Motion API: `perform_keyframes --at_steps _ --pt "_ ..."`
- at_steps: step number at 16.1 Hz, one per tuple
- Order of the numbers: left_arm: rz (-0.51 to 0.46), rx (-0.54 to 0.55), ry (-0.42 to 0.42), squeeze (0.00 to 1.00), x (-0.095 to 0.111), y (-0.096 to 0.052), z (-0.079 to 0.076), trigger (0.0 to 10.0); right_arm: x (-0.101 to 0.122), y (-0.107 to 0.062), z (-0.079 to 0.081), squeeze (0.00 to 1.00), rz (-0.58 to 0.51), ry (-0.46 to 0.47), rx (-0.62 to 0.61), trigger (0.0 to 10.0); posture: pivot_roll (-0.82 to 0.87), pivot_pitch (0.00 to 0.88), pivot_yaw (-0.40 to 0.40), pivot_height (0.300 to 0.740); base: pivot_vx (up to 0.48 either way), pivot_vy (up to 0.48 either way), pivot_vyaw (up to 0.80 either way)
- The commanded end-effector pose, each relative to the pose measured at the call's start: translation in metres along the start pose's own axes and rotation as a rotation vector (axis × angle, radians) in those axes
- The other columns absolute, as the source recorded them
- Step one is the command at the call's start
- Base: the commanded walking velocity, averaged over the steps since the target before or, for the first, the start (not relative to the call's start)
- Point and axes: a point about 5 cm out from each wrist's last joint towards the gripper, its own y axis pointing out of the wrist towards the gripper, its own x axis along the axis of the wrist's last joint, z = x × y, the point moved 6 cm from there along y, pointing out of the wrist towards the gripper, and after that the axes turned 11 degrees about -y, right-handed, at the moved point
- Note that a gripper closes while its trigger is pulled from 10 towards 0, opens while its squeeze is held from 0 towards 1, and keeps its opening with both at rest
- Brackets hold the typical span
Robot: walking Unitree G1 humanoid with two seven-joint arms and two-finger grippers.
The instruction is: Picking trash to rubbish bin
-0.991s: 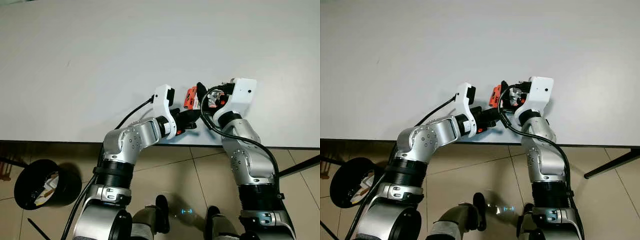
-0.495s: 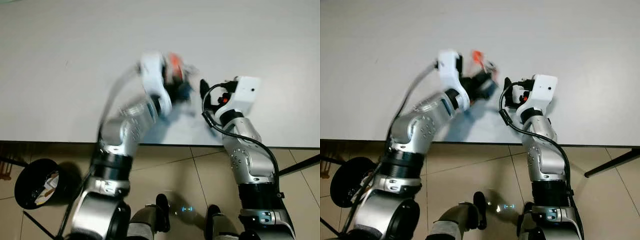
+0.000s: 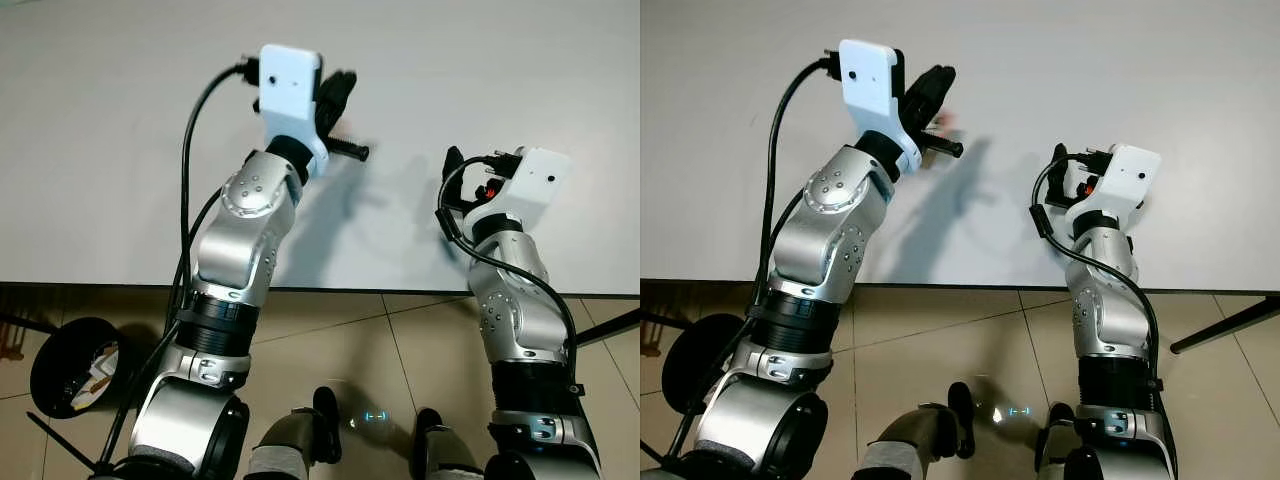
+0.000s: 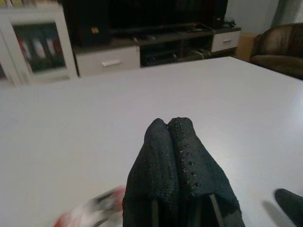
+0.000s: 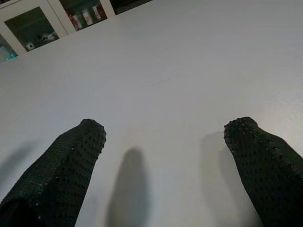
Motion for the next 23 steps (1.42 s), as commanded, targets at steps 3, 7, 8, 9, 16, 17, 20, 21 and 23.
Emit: perform_keyframes --at_steps 3,7,8,9,16,17,20,21,23 --pt "0.005 0.053 0.097 0.0 -0.015 -0.013 0.007 10.0 -0.02 -0.007 0.002 0.0 0.059 0.023 -0.007 10.0 0.06 0.303 0.211 0.74 0.0 0.0 0.0" --pt "0.037 0.097 -0.055 0.0 -0.025 -0.014 0.017 10.0 -0.023 -0.006 0.003 0.0 0.07 0.017 0.009 10.0 0.05 0.301 0.208 0.74 0.0 0.0 0.0" --pt "0.034 0.102 -0.067 0.0 -0.024 -0.014 0.019 10.0 -0.023 -0.006 0.004 0.0 0.072 0.017 0.012 10.0 0.05 0.301 0.208 0.74 0.0 0.0 0.0" --pt "0.027 0.117 -0.081 0.0 -0.021 -0.013 0.024 10.0 -0.025 -0.007 0.005 0.0 0.075 0.017 0.019 10.0 0.05 0.297 0.208 0.74 0.0 0.0 0.0" --pt "0.117 0.36 -0.279 1.0 -0.042 -0.029 0.053 10.0 -0.033 -0.009 0.011 0.0 0.103 0.013 0.057 10.0 0.04 0.277 0.204 0.74 0.0 0.0 0.0" --pt "0.13 0.373 -0.298 1.0 -0.046 -0.033 0.053 10.0 -0.033 -0.009 0.012 0.0 0.105 0.014 0.06 10.0 0.04 0.277 0.204 0.74 0.0 0.0 0.0" --pt "0.112 0.417 -0.326 1.0 -0.041 -0.038 0.054 10.0 -0.039 -0.011 0.015 0.0 0.118 0.012 0.077 10.0 0.06 0.277 0.2 0.74 0.0 0.0 0.0" --pt "0.099 0.408 -0.328 1.0 -0.037 -0.037 0.051 10.0 -0.04 -0.011 0.015 0.0 0.122 0.012 0.079 10.0 0.06 0.279 0.199 0.74 0.0 0.0 0.0" --pt "0.1 0.384 -0.31 1.0 -0.034 -0.034 0.043 10.0 -0.042 -0.012 0.017 0.0 0.127 0.012 0.089 10.0 0.06 0.283 0.199 0.74 0.0 0.0 0.0"
